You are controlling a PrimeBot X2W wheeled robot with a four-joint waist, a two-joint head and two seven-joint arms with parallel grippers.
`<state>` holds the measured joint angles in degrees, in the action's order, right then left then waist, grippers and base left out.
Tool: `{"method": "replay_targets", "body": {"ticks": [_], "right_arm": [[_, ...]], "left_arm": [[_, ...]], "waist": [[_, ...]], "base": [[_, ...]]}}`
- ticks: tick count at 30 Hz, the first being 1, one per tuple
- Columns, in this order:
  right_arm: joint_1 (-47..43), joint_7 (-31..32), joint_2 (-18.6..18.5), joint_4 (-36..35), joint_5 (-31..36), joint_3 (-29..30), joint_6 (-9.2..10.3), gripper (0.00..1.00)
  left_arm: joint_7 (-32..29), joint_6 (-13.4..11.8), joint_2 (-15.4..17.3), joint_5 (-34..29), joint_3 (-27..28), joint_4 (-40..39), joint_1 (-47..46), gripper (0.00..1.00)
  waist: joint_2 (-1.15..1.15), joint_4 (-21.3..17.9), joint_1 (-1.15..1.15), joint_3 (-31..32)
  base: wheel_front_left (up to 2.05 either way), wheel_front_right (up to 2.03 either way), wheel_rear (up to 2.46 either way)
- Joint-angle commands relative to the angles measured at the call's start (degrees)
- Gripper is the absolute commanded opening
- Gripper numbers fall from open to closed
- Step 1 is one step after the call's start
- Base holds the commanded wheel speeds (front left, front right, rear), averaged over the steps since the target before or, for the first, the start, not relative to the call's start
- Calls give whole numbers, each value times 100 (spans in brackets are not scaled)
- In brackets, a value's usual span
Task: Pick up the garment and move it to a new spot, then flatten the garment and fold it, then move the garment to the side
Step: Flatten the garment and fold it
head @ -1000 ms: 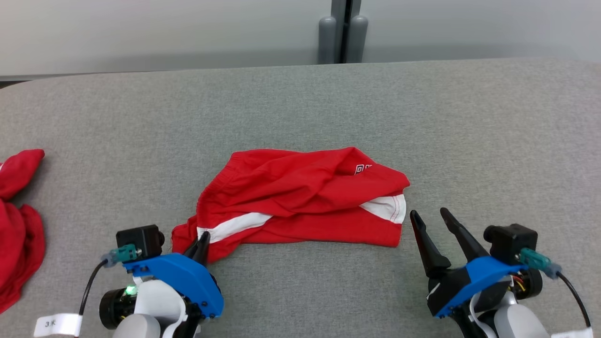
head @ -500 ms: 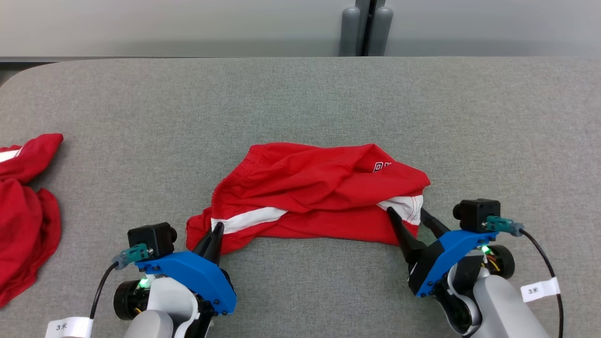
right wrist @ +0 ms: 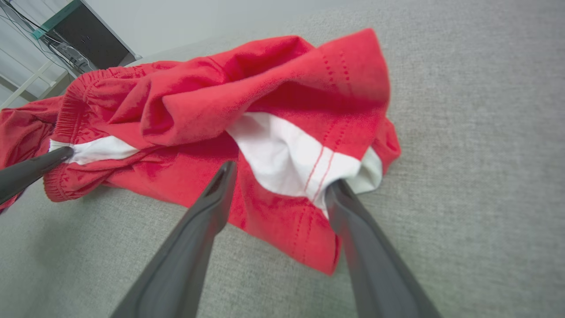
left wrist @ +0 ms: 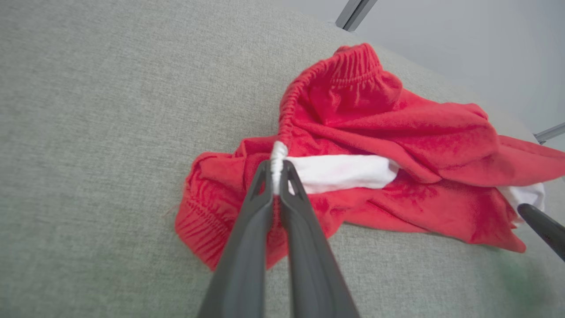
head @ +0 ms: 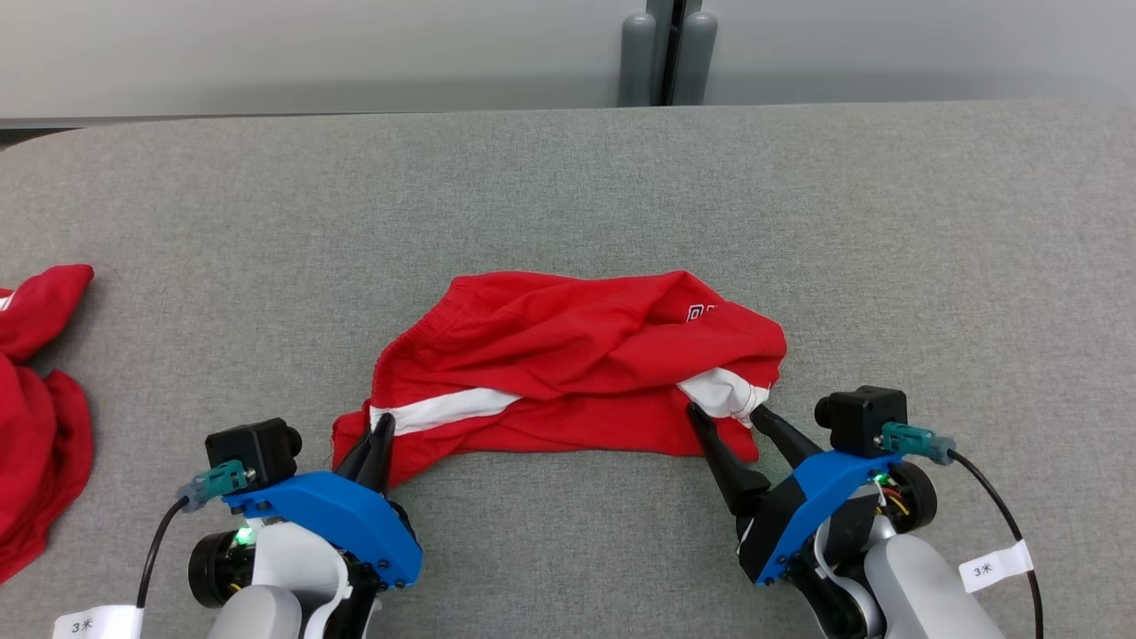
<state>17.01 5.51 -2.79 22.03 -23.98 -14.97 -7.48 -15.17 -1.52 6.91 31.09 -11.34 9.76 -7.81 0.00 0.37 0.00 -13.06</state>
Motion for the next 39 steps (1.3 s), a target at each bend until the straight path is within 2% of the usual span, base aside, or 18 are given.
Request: {"method": "replay_targets", "body": {"ticks": [1,2,4,5,6,12,17,22,26,28,31,34,36,39], "right_arm": [[-26,23,-19,-37,41,-16,-3,88],[4,28,-19,-69,78,-8,-3,70],[37,7,-19,-127,87,17,-3,26],[44,-35,-19,-178,77,41,-3,11],[36,-50,-20,-220,83,57,-3,0],[-170,-155,-19,-707,138,156,-3,0],[-388,-12,-19,-1534,355,400,-3,0],[-610,614,-18,-2728,762,723,-3,0],[-469,1284,-32,-3678,1037,982,-3,0],[-168,1595,-233,-3877,1116,1043,-3,0],[472,1971,-589,-3722,967,1067,-3,0],[1376,2121,-946,-3261,730,957,-3,0],[2016,2106,-1053,-2857,582,869,-3,0],[2999,1869,-1159,-2253,579,708,-2,0]], "left_arm": [[28,-29,32,17,37,-37,16,0],[34,-34,35,27,45,-52,19,0],[49,-35,33,46,43,-69,23,0],[66,-27,28,58,43,-82,23,0],[74,-20,20,70,42,-89,25,0],[314,99,-69,256,109,-272,58,0],[465,359,-236,935,241,-802,143,0],[194,511,-316,1710,223,-1713,75,0],[-290,436,-322,2246,245,-2366,-279,0],[-541,342,-275,2418,286,-2480,-595,0],[-844,135,-292,2749,437,-2342,-1251,0],[-1098,-50,-295,3106,651,-1925,-2006,0],[-1139,-161,-226,3236,884,-1562,-2588,0],[-992,-221,-63,3091,1082,-1003,-3451,0]], "waist": [[0,-6,0,-4],[0,-2,0,-5],[0,21,0,0],[0,36,0,6],[0,50,0,13],[0,80,0,130],[0,13,0,247],[0,-40,0,260],[0,-88,0,112],[0,-136,0,-13],[0,-212,0,-239],[0,-325,0,-553],[0,-431,0,-791],[0,-557,0,-1088]], "base": [[0,0,0],[0,0,0],[0,0,0],[0,0,0],[0,0,0],[0,0,0],[0,0,0],[0,0,0],[0,0,0],[0,0,0],[0,0,0],[0,0,0],[0,0,0],[0,0,0]]}}
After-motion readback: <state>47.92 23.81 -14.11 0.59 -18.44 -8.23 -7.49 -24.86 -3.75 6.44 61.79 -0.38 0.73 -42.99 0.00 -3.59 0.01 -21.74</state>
